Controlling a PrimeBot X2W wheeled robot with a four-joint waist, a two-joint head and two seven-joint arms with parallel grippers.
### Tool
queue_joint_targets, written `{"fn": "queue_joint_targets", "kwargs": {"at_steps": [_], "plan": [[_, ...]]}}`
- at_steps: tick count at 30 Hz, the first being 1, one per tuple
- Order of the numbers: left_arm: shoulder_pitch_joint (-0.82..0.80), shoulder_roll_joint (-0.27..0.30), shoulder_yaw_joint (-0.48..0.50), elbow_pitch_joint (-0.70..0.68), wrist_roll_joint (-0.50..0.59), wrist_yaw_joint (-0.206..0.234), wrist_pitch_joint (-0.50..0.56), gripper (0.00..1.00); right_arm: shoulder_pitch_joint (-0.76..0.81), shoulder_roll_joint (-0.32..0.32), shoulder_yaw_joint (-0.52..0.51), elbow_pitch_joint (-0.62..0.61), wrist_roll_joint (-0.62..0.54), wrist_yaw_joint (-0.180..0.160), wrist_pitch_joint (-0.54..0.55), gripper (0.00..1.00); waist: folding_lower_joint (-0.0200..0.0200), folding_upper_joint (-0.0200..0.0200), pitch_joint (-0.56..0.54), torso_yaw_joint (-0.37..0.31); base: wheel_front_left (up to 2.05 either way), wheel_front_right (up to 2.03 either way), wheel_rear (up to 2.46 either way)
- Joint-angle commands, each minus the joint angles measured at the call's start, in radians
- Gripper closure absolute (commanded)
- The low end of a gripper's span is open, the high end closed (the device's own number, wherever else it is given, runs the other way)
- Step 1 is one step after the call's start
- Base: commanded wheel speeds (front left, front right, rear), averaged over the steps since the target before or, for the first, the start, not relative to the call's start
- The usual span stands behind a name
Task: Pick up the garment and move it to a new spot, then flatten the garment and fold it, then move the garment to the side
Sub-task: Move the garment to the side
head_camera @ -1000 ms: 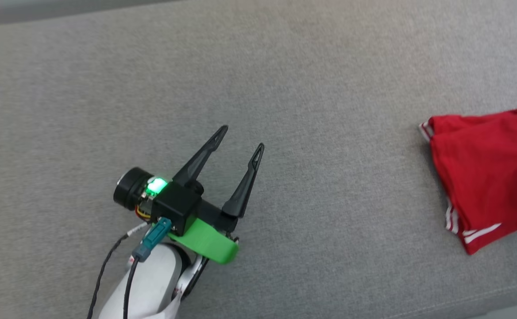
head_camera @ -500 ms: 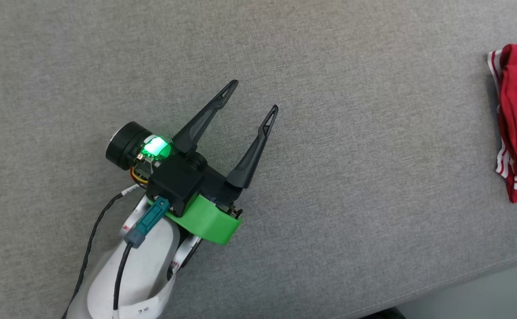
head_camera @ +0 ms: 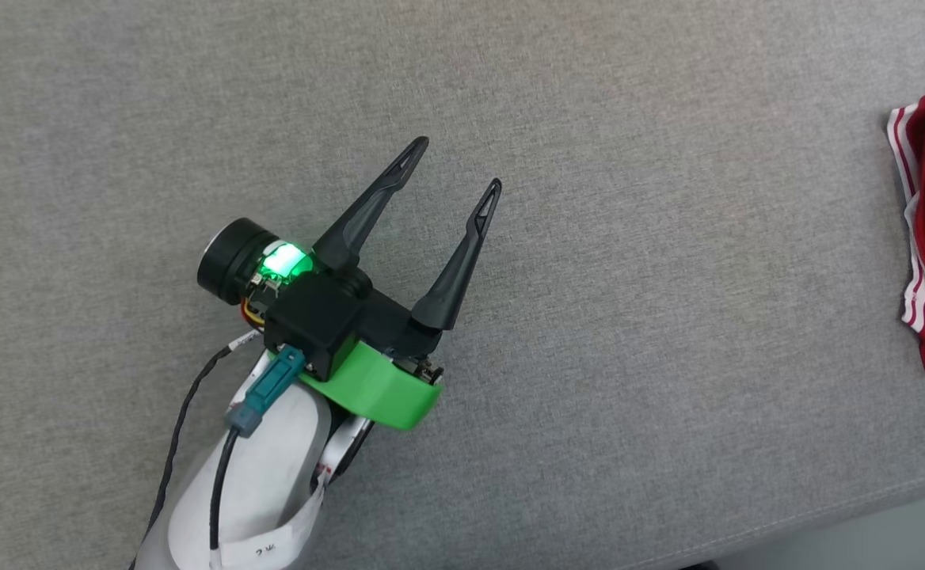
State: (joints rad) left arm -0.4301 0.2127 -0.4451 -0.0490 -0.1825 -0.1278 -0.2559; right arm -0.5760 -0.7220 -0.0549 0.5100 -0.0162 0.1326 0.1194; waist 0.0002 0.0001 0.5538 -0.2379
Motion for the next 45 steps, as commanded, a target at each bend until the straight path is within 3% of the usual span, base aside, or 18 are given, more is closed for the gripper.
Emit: {"fn": "queue_joint_targets", "kwargs": {"at_steps": [1,13,25,33,45], "plan": [[0.015,-0.010,0.008,0.003,-0.012,-0.003,-0.006,0.00,0.000,0.008,-0.003,-0.016,-0.004,-0.002,0.003,0.00,-0.0002,-0.0001,-0.045,0.018,0.00,0.00,0.00],[0.166,-0.065,0.152,0.070,-0.041,-0.003,-0.006,0.00,0.065,0.078,0.066,-0.244,0.094,-0.002,-0.017,0.00,-0.0002,-0.0001,-0.284,0.097,0.00,0.00,0.00],[0.345,-0.110,0.298,0.125,-0.022,-0.002,-0.006,0.00,0.264,0.282,0.101,-0.399,0.226,-0.002,-0.159,0.00,-0.0002,-0.0001,-0.474,0.188,0.00,0.00,0.00],[0.422,-0.138,0.375,0.114,0.001,0.000,-0.006,0.00,0.406,0.400,0.112,-0.420,0.251,-0.002,-0.303,0.00,-0.0002,-0.0001,-0.522,0.233,0.00,0.00,0.00],[0.488,-0.158,0.393,0.127,0.075,0.003,-0.006,0.00,0.586,0.565,0.107,-0.400,0.223,-0.002,-0.379,0.00,-0.0002,-0.0001,-0.563,0.267,0.00,0.00,0.00]]}}
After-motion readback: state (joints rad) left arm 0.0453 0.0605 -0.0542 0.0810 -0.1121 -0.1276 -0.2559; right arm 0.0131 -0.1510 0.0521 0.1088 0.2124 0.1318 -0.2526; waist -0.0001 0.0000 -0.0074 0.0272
